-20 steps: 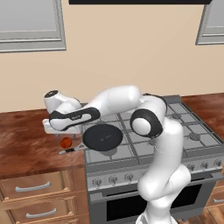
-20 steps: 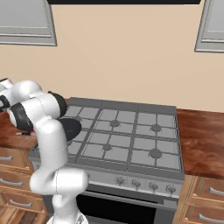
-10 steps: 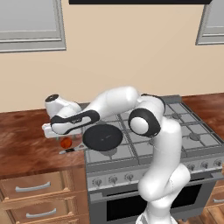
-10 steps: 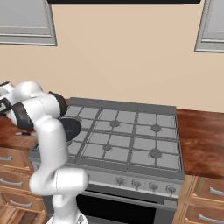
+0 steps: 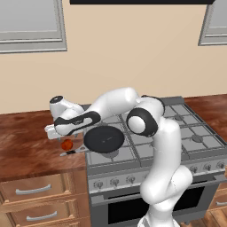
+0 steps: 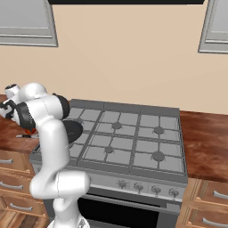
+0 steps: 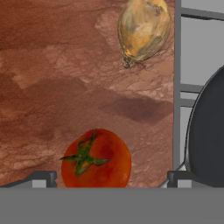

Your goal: Place the pan on the front left burner on the stove. Then place the tomato and the onion in the pan and turn on the front left burner.

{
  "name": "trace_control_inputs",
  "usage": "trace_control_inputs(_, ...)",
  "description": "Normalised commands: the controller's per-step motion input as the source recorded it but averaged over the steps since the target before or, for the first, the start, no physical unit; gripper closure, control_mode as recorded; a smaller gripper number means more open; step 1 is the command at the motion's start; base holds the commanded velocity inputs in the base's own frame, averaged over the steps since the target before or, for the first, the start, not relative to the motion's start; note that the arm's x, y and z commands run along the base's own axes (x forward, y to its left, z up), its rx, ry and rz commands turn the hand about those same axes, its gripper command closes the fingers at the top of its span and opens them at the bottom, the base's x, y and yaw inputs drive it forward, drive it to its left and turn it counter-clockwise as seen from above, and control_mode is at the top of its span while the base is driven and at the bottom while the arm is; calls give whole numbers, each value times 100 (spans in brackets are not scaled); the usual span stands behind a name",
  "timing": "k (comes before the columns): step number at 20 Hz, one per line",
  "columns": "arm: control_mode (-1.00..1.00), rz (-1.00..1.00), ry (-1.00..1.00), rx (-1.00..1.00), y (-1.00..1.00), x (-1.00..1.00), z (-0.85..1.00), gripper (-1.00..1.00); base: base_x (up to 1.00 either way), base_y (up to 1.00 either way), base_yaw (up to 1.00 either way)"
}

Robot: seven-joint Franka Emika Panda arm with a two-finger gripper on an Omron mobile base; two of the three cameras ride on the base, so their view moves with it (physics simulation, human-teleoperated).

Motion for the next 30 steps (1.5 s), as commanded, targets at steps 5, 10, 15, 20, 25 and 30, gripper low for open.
trace_control_inputs(5, -100, 11, 0, 0, 6, 10, -24, -100, 0, 0, 0)
trace_control_inputs(10, -100, 4, 1, 0, 13, 0, -9, -100, 0, 0, 0)
trace_control_inputs(15, -100, 1, 0, 1, 4, 0, 0, -100, 0, 0, 0)
trace_control_inputs(20, -100, 0, 0, 0, 0, -13, 0, -100, 0, 0, 0)
trace_control_inputs(25, -100, 0, 0, 0, 0, -14, 0, -100, 0, 0, 0)
trace_control_inputs(30, -100, 0, 0, 0, -4, -2, 0, -100, 0, 0, 0)
